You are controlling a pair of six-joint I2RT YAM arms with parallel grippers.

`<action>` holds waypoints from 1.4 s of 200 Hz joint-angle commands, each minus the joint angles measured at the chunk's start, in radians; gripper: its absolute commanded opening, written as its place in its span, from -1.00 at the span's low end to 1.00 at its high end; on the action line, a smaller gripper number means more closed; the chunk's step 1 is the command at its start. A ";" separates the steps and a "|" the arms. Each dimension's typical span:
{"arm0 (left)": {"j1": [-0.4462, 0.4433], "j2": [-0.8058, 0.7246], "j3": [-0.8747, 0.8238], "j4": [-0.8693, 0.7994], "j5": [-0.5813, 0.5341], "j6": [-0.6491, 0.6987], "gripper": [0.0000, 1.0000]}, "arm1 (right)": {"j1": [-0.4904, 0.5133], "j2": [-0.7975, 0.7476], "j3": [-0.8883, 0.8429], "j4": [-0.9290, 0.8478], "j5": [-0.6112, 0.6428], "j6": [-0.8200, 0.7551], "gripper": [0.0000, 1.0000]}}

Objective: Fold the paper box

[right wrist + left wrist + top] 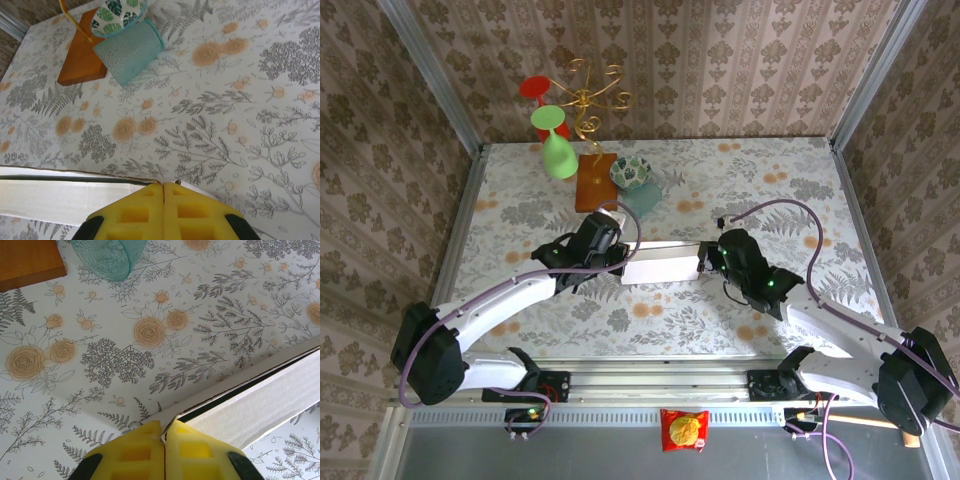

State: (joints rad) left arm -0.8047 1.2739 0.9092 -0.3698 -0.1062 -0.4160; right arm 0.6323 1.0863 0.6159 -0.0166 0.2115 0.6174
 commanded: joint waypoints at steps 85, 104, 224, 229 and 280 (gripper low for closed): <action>-0.009 -0.061 -0.032 -0.021 -0.004 -0.042 -0.37 | 0.105 -0.027 -0.169 0.061 0.162 -0.098 -1.00; -0.009 -0.087 -0.029 -0.035 0.006 -0.054 -0.22 | 0.107 -0.037 -0.180 0.058 0.176 -0.114 -1.00; 0.143 -0.170 0.168 -0.330 0.265 -0.367 -0.38 | 0.115 -0.028 -0.141 0.041 0.191 -0.134 -1.00; 0.136 -0.165 0.185 -0.345 0.262 -0.330 -0.43 | 0.114 -0.027 -0.139 0.040 0.192 -0.134 -1.00; 0.115 -0.012 0.291 -0.516 0.252 0.019 -0.44 | 0.114 -0.007 -0.116 0.029 0.192 -0.134 -1.00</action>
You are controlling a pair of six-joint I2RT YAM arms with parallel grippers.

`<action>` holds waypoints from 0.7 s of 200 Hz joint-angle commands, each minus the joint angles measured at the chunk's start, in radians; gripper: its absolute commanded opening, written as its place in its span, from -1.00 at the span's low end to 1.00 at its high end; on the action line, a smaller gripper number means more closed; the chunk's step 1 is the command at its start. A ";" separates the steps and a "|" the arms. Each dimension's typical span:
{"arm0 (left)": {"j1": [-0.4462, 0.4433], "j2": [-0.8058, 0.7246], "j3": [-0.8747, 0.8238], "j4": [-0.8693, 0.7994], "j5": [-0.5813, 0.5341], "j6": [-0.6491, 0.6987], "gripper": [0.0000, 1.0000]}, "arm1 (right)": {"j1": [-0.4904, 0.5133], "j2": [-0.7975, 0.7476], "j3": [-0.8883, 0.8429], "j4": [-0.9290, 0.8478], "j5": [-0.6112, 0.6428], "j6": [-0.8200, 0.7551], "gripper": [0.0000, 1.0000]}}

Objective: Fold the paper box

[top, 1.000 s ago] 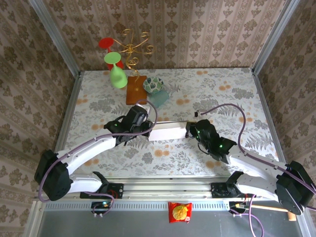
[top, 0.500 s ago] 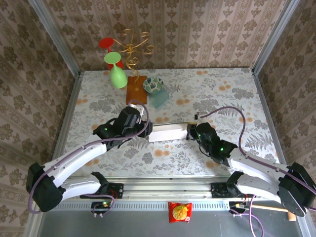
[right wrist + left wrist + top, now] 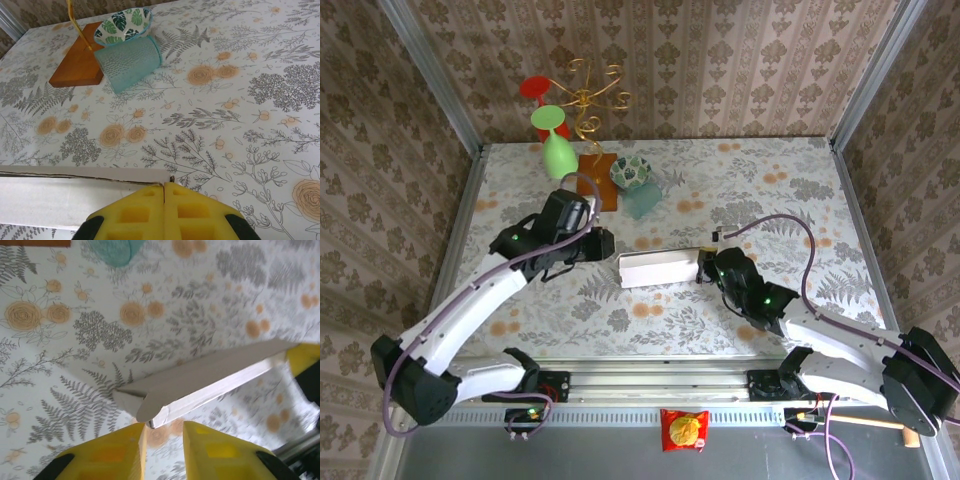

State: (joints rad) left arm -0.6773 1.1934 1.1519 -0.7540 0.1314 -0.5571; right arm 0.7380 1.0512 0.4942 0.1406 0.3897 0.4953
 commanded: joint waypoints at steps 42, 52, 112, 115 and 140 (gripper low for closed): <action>-0.037 0.136 0.063 -0.108 -0.009 0.246 -0.31 | 0.009 0.030 0.011 -0.137 0.012 -0.010 -1.00; -0.049 0.151 0.066 -0.101 -0.007 0.256 -0.30 | 0.009 0.029 0.011 -0.140 0.013 -0.012 -1.00; -0.072 0.205 0.075 -0.089 -0.069 0.272 -0.42 | 0.009 0.033 0.010 -0.137 0.012 -0.011 -1.00; -0.073 0.207 0.075 -0.087 -0.072 0.273 -0.43 | 0.009 0.033 0.010 -0.137 0.012 -0.012 -1.00; -0.073 0.212 0.079 -0.076 -0.076 0.275 -0.51 | 0.009 0.038 0.014 -0.137 0.011 -0.012 -1.00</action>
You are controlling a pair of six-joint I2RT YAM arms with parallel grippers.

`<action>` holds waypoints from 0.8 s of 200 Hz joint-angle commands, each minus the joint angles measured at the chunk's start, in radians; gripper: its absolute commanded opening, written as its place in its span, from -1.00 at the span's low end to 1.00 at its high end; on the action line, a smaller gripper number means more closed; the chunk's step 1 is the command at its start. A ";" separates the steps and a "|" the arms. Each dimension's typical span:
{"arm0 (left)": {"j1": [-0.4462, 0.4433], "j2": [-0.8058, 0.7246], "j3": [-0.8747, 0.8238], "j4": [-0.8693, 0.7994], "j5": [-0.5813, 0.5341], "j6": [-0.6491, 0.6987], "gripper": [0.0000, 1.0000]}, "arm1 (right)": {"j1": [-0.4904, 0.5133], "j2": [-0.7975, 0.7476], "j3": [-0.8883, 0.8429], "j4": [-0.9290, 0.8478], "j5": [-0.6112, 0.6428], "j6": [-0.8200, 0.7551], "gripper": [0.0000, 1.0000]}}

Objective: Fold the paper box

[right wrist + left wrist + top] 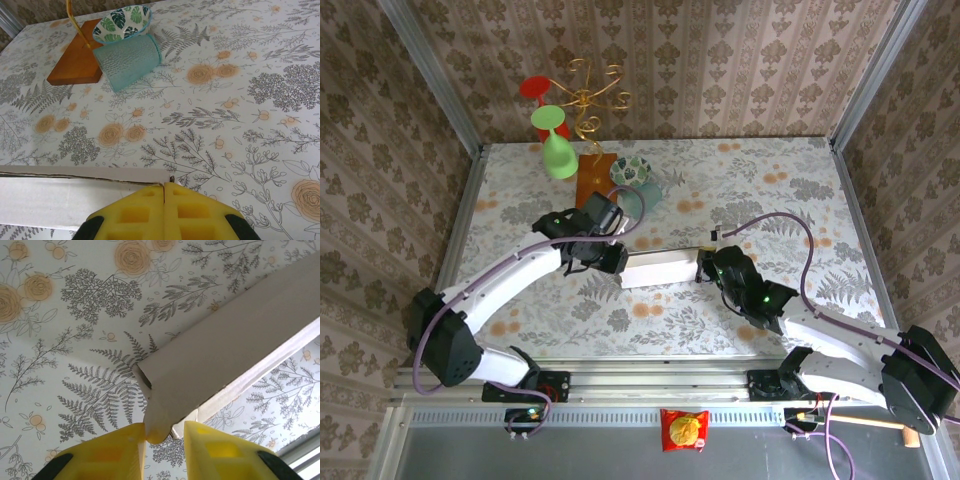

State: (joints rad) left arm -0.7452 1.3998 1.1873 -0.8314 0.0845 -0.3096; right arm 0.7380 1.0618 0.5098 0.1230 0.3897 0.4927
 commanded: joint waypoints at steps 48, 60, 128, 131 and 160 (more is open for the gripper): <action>-0.009 0.010 0.058 -0.001 -0.040 0.027 -0.53 | 0.008 0.029 0.000 -0.122 0.011 -0.009 -1.00; -0.008 0.012 0.063 -0.004 -0.042 0.031 -0.53 | 0.007 0.030 -0.001 -0.122 0.011 -0.009 -1.00; -0.015 0.030 0.054 -0.007 -0.032 0.029 -0.66 | 0.006 0.036 -0.001 -0.122 0.012 -0.006 -1.00; -0.014 0.030 0.054 -0.007 -0.035 0.029 -0.66 | 0.006 0.036 -0.001 -0.123 0.011 -0.006 -1.00; -0.016 0.030 0.056 -0.011 -0.046 0.023 -0.75 | 0.007 0.038 -0.002 -0.123 0.011 -0.006 -1.00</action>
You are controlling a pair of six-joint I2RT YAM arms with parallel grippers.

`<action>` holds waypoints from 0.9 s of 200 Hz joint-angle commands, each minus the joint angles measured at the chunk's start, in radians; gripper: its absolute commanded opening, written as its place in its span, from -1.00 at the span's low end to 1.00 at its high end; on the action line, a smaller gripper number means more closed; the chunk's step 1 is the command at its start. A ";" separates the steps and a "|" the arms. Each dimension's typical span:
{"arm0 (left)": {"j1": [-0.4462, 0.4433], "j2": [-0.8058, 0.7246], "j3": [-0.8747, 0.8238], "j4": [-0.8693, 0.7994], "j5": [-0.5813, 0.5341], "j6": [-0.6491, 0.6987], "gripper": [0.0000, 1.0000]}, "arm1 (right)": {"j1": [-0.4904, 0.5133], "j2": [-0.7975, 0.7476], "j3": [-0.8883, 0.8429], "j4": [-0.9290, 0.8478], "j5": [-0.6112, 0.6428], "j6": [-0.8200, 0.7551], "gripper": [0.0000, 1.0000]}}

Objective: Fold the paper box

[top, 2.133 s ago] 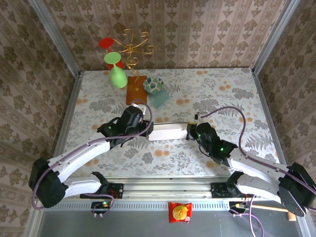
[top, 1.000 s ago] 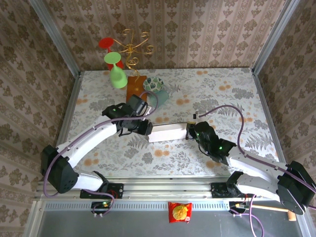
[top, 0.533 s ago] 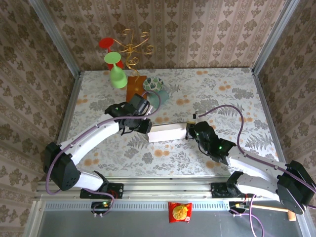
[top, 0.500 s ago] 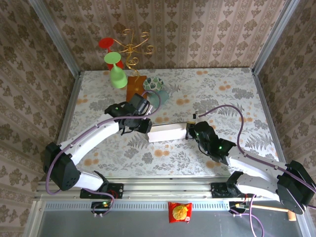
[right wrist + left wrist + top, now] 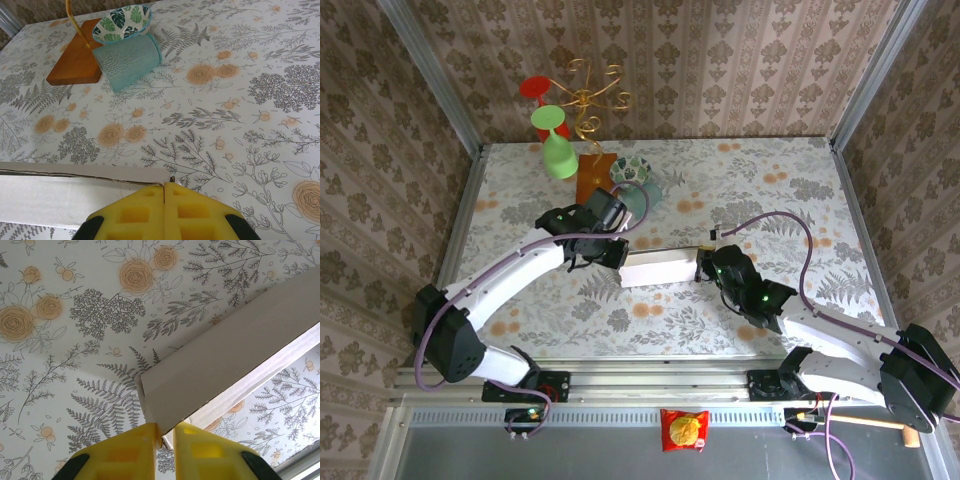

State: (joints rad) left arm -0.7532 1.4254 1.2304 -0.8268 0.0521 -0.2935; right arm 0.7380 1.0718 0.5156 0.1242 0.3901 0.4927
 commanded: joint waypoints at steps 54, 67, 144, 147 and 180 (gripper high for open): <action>-0.022 0.006 0.002 -0.011 -0.012 -0.042 -0.98 | 0.007 0.027 -0.005 -0.132 0.013 -0.005 -1.00; -0.022 0.002 -0.007 -0.008 -0.017 -0.055 -1.00 | 0.007 0.025 -0.005 -0.133 0.014 -0.003 -1.00; -0.017 -0.023 -0.045 0.041 -0.042 -0.192 -1.00 | 0.007 0.030 -0.002 -0.134 0.008 0.007 -1.00; -0.018 -0.023 -0.050 0.043 -0.039 -0.198 -1.00 | 0.007 0.030 -0.003 -0.136 0.007 0.009 -1.00; 0.001 -0.038 -0.095 0.090 0.016 -0.273 -1.00 | 0.008 0.034 0.001 -0.142 0.009 0.013 -1.00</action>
State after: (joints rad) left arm -0.7628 1.4025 1.1790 -0.7574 0.0177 -0.4793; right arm 0.7380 1.0767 0.5209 0.1223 0.3901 0.4934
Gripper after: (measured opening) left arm 0.052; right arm 0.057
